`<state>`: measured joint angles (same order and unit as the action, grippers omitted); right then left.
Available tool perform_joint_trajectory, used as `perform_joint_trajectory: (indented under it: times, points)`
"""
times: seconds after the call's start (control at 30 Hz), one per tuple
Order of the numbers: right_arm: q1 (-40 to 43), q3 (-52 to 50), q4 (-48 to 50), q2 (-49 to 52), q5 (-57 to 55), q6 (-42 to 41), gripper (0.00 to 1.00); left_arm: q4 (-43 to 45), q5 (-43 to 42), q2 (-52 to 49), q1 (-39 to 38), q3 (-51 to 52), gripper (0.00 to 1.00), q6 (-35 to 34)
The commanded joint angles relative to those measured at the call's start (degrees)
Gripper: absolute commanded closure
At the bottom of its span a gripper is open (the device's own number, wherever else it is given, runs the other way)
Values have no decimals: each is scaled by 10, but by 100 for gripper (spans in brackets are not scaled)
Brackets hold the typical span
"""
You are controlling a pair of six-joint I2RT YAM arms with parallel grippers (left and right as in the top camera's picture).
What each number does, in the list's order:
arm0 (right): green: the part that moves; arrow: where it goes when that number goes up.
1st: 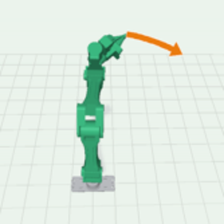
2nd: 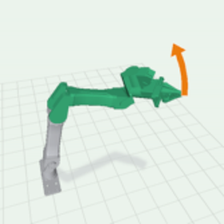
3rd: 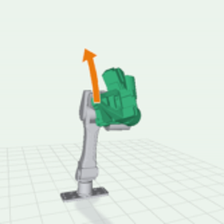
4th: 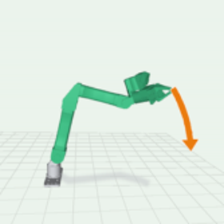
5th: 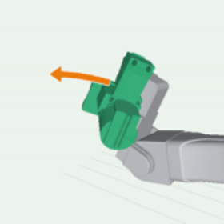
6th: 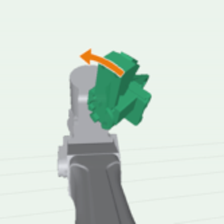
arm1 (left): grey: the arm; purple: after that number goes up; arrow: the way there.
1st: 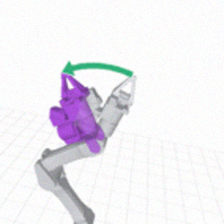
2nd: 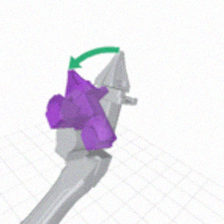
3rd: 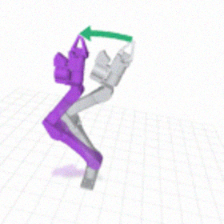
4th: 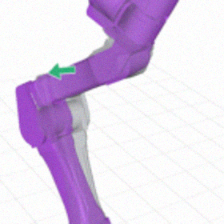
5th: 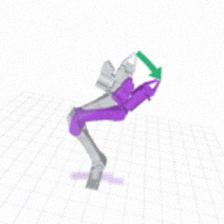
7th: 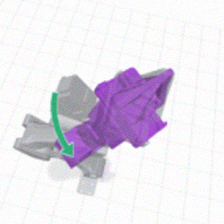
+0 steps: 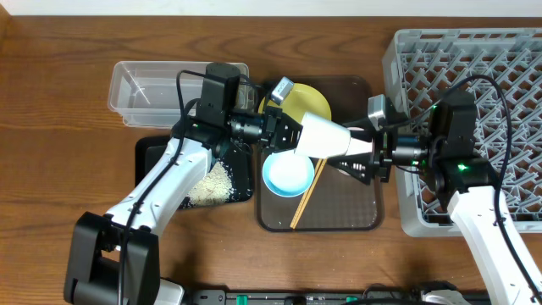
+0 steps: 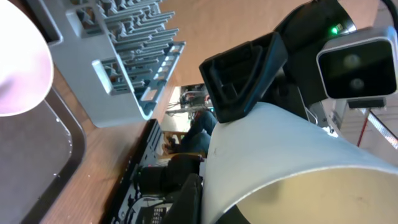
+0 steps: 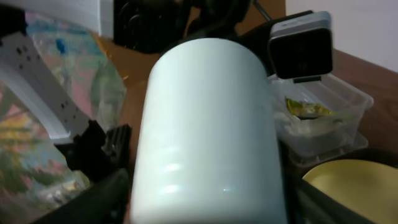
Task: Sort waste into correct bins and load items into the dishwasher rack
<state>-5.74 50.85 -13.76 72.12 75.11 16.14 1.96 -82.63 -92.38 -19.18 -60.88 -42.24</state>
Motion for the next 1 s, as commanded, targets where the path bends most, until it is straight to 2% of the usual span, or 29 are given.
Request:
perform_joint_trajectory:
  times: [0.0,0.17,0.27,0.37,0.5,0.57,0.67,0.73,0.83,0.97]
  points:
    - [-7,9,4,0,29,6,33,3,-10,0,1,-3,94,-5]
    - [-7,9,5,0,8,6,47,3,-9,0,1,-3,84,-2]
    - [-7,9,5,0,-38,-17,47,3,2,0,1,-3,58,55]
    - [-7,9,1,0,-122,-54,48,-28,71,0,4,0,44,126]
    - [-5,10,-19,-3,-230,-83,54,-155,329,0,17,0,41,204]
    - [-2,13,-45,-8,-280,-84,57,-200,420,3,25,0,37,224]
    - [7,29,-114,-19,-380,-84,68,-250,476,22,43,-2,36,260]
    - [18,52,-178,-28,-459,-84,83,-283,523,50,57,-3,36,275]
    - [39,99,-271,-38,-544,-87,98,-332,598,100,77,-3,36,277]
    - [70,155,-375,-40,-669,-128,99,-387,677,165,95,-3,36,277]
